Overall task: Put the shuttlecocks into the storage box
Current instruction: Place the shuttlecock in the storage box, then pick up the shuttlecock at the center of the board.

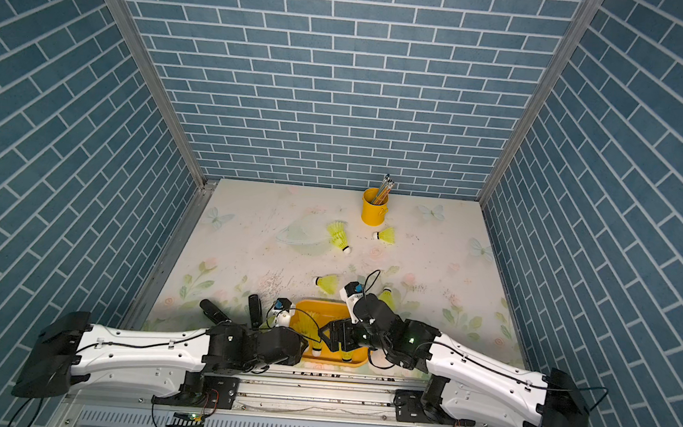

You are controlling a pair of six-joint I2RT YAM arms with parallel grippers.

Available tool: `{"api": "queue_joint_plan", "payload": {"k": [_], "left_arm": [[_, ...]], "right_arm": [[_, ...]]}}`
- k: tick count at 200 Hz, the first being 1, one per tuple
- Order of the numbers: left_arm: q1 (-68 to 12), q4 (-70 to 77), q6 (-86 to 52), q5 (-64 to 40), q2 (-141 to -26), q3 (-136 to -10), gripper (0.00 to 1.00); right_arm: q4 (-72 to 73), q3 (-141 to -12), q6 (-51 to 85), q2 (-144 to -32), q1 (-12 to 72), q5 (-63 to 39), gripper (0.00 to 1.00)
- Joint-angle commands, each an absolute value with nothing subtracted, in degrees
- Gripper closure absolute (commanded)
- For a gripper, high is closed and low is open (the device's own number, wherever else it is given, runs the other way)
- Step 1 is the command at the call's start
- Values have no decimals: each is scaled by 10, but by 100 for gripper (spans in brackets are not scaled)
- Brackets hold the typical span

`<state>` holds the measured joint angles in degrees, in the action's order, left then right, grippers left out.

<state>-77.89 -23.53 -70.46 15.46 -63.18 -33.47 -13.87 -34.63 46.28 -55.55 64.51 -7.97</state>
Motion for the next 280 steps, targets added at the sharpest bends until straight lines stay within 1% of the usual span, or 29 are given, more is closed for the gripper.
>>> {"api": "queue_joint_plan", "payload": {"k": [1,46,75,93,109,115,129,146,161,163,166,181,201,216,238,261,280], "left_arm": [[-782,-253,-699,163,-629,-332,50],[-782,-269,-698,166,-626,-342,51],[-781,-296,-696,173,-621,-364,50],[-782,-331,-694,190,-612,-394,45],[-778,-359,-684,211,-604,-430,39],[-769,-368,-659,213,-602,-446,37],[-718,-380,-599,189,-599,-477,34],[-626,-390,-505,155,-595,-513,29],[-528,-369,-411,87,-593,-534,25],[-516,-365,-400,77,-592,-536,23],[-499,-359,-383,63,-593,-539,20],[-430,-321,-309,3,-596,-545,16],[-352,-299,-231,-66,-620,-558,15],[-309,-303,-187,-82,-645,-576,15],[-259,-287,-135,-111,-674,-579,15],[-223,-254,-57,-182,-693,-561,15],[-194,-261,8,-227,-721,-547,17]], "right_arm": [[-126,-340,472,-564,649,-87,14],[-125,-340,473,-563,649,-89,14],[-149,-356,473,-555,648,-65,14],[-189,-393,465,-558,638,-26,14],[-230,-438,466,-582,604,-9,15],[-247,-457,471,-595,588,-5,16],[-270,-499,490,-637,559,5,18],[-274,-548,527,-692,556,25,19],[-273,-580,579,-738,557,28,19],[-273,-582,584,-742,556,28,19],[-272,-585,595,-749,556,31,19],[-269,-598,637,-769,556,60,19],[-267,-624,657,-788,553,113,21],[-285,-651,694,-814,548,119,22],[-277,-679,772,-859,553,96,24],[-292,-720,859,-915,561,96,25],[-270,-737,917,-953,560,90,26]]}}
